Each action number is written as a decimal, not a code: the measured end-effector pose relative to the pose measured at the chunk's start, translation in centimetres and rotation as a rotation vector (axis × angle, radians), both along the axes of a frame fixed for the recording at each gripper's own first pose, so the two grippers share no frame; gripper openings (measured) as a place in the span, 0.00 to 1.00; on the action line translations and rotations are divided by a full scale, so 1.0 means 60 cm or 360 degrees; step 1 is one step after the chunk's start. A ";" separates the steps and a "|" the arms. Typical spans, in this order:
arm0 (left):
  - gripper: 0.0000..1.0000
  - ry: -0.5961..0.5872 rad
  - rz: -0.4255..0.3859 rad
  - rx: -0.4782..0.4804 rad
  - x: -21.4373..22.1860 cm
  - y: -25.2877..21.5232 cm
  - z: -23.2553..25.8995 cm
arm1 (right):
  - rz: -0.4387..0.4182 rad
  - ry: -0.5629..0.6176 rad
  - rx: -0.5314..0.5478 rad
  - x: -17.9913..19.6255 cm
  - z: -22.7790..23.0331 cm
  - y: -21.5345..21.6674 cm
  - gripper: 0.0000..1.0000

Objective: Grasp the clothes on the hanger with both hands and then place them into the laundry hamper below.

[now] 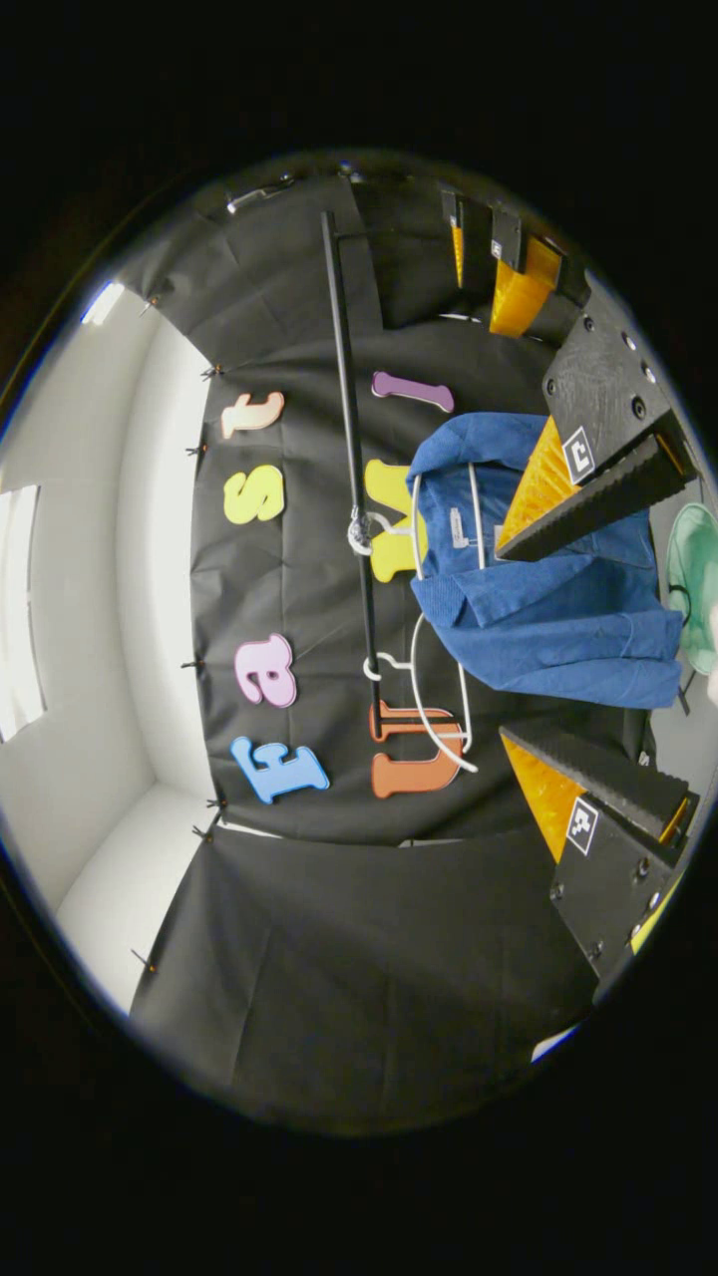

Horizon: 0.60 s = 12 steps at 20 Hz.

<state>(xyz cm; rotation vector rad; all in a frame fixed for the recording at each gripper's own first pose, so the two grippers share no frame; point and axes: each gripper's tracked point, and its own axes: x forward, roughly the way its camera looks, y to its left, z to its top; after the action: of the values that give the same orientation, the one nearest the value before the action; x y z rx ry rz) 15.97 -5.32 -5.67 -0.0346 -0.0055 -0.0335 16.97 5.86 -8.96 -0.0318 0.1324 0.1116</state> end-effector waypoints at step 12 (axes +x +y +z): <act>0.98 -0.0043 0.0094 0.0116 0.224 -0.077 -0.082 | 0.0082 0.0004 -0.0047 0.261 -0.070 0.012 0.99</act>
<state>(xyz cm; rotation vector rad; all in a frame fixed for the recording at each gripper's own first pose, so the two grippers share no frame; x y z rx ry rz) 29.40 -9.96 -10.59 0.0386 -0.0325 0.0251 32.64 6.58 -13.15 -0.0647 0.1355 0.1611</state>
